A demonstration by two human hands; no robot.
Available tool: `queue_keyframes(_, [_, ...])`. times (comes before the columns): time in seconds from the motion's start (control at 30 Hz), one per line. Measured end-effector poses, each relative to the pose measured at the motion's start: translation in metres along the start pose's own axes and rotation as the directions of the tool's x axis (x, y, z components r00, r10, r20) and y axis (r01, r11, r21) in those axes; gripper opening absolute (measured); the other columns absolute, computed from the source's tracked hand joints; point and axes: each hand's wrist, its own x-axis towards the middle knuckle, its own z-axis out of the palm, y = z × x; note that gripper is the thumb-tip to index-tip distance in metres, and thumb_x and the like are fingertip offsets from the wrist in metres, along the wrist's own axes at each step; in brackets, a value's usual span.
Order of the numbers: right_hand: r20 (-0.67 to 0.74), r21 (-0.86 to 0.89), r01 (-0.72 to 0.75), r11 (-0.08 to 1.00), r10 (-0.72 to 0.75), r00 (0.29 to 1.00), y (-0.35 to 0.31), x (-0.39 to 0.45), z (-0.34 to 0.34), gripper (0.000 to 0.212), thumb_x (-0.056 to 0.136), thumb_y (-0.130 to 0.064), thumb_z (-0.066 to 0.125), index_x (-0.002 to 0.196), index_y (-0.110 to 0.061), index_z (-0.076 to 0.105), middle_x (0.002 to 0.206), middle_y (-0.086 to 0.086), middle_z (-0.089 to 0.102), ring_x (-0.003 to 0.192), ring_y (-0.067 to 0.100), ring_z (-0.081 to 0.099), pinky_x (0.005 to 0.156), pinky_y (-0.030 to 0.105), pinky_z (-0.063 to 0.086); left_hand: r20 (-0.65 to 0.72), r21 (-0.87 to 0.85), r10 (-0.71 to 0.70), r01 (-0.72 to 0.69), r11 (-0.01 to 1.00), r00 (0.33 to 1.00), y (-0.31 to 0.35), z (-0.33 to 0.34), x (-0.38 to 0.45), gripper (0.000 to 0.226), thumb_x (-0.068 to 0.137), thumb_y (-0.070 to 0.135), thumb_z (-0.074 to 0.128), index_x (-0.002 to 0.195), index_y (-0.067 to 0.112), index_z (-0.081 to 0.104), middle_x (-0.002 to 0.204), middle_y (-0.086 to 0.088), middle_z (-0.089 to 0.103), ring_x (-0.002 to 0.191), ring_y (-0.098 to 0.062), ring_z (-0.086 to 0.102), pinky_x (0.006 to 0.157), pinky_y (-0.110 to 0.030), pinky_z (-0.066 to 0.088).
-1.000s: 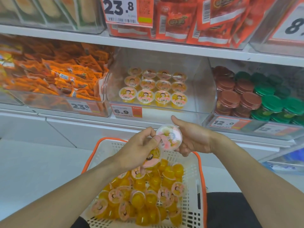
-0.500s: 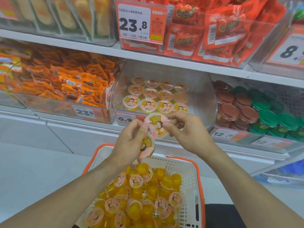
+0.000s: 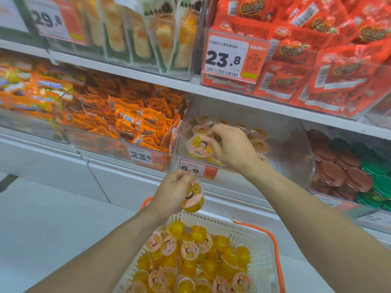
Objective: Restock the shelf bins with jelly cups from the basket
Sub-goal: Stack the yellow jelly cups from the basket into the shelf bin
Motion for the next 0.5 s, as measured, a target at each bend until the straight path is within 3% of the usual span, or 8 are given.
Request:
queue_keyframes(0.13, [0.201,-0.019,-0.005,1.0,0.009,0.98,0.0,0.014,0.018,0.024,0.09,-0.038,0.069,0.08,-0.017,0.067,0.075,-0.003,0.067,0.071,0.02,0.063,0.064,0.035,0.05,0.058,0.134,0.076,-0.084,0.988,0.995,-0.007,-0.005,0.001,0.027,0.1,0.022,0.052,0.074,0.015,0.054,0.055,0.009,0.048,0.055,-0.011,0.046,0.056,-0.026,0.035])
queue_keyframes(0.23, [0.295,0.079,-0.096,0.992,0.069,0.953,-0.001,0.022,0.022,0.027,0.085,-0.044,0.073,0.074,-0.021,0.069,0.069,-0.006,0.068,0.065,0.01,0.062,0.062,0.032,0.05,0.082,0.188,0.076,-0.091,0.978,0.994,-0.011,-0.006,0.001,0.029,0.1,0.025,0.053,0.072,0.019,0.053,0.05,0.015,0.047,0.052,-0.004,0.045,0.055,-0.023,0.035])
queue_keyframes(0.3, [0.375,0.055,-0.092,0.994,0.065,0.925,-0.003,0.025,0.022,0.026,0.084,-0.045,0.076,0.072,-0.023,0.069,0.068,-0.007,0.068,0.065,0.007,0.062,0.059,0.028,0.049,0.096,0.204,0.078,-0.096,0.974,0.992,-0.012,-0.005,0.002,0.031,0.1,0.029,0.053,0.07,0.02,0.052,0.049,0.014,0.046,0.049,-0.003,0.045,0.056,-0.025,0.035])
queue_keyframes(0.5, [0.504,0.012,-0.091,0.996,0.072,0.861,-0.004,0.028,0.019,0.013,0.085,-0.026,0.076,0.076,-0.018,0.072,0.065,-0.013,0.064,0.06,-0.003,0.058,0.055,0.015,0.043,0.153,0.225,0.071,-0.105,0.969,0.986,-0.012,-0.002,0.0,0.031,0.101,0.029,0.054,0.072,0.019,0.049,0.044,0.015,0.047,0.042,0.0,0.044,0.051,-0.02,0.035])
